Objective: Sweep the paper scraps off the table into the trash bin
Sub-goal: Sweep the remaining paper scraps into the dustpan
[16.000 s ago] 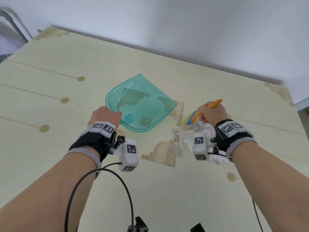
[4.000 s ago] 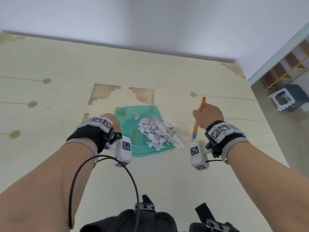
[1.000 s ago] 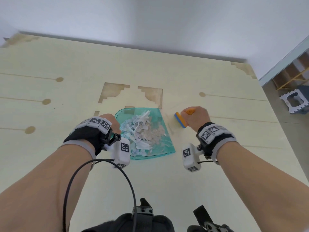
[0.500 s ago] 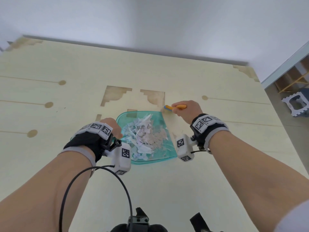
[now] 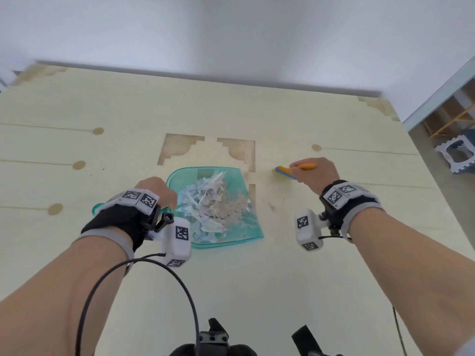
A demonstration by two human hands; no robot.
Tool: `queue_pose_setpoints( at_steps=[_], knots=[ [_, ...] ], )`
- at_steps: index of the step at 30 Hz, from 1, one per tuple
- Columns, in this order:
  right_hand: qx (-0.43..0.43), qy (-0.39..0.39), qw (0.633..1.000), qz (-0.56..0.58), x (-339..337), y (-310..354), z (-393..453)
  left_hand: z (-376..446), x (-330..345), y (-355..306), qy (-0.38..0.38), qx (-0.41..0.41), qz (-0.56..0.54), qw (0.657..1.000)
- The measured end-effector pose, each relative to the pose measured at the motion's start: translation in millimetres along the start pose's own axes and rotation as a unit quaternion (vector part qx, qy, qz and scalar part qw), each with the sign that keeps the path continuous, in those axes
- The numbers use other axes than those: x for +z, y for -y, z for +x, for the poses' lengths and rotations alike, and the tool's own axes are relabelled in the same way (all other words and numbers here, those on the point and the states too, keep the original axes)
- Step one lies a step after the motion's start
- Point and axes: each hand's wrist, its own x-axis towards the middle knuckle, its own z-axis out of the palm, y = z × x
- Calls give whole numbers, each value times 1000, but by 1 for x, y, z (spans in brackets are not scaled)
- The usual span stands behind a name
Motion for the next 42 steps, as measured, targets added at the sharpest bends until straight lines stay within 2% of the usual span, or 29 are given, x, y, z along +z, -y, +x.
queue_pose_setpoints(
  at_steps=[5, 9, 11, 17, 20, 23, 26, 28, 31, 33, 36, 39, 40, 42],
  knots=[
    [-25, 85, 993, -77, 32, 17, -19, 2, 2, 4, -6, 10, -8, 1000],
    [-27, 9, 997, 68, 18, 29, -5, 0, -1, 13, -5, 14, -24, 1000],
    [-54, 3, 994, 97, 20, 41, 6, -2, -3, 19, -9, 5, -34, 999],
    [-72, 70, 994, 38, 56, 57, 23, -5, -1, 36, -22, -22, -49, 998],
    [-55, 117, 991, -13, 49, 46, 14, -9, 3, 41, -5, -28, -64, 998],
    [-33, 156, 987, -9, 34, 34, 3, -15, 5, 41, 2, -33, -75, 997],
    [-46, 114, 988, 88, 22, 38, 11, -21, 8, 39, -6, -41, -83, 996],
    [-64, 87, 988, 112, 25, 47, 17, -24, 9, 38, -12, -47, -79, 996],
    [-104, 112, 988, 26, 38, 50, 8, -27, 11, 38, -19, -52, -75, 996],
    [-100, 142, 984, -28, 42, 40, -3, -29, 13, 39, -19, -54, -72, 996],
    [-76, 180, 980, -22, 31, 29, -11, -35, 16, 38, -19, -58, -68, 996],
    [-52, 97, 991, 80, 11, 25, 0, -40, 17, 35, -21, -61, -63, 996],
    [-56, 51, 994, 83, 5, 21, 4, -42, 18, 34, -23, -60, -63, 996],
    [-73, -11, 997, 0, -4, 8, 12, -45, 20, 33, -22, -61, -62, 996]
  ],
)
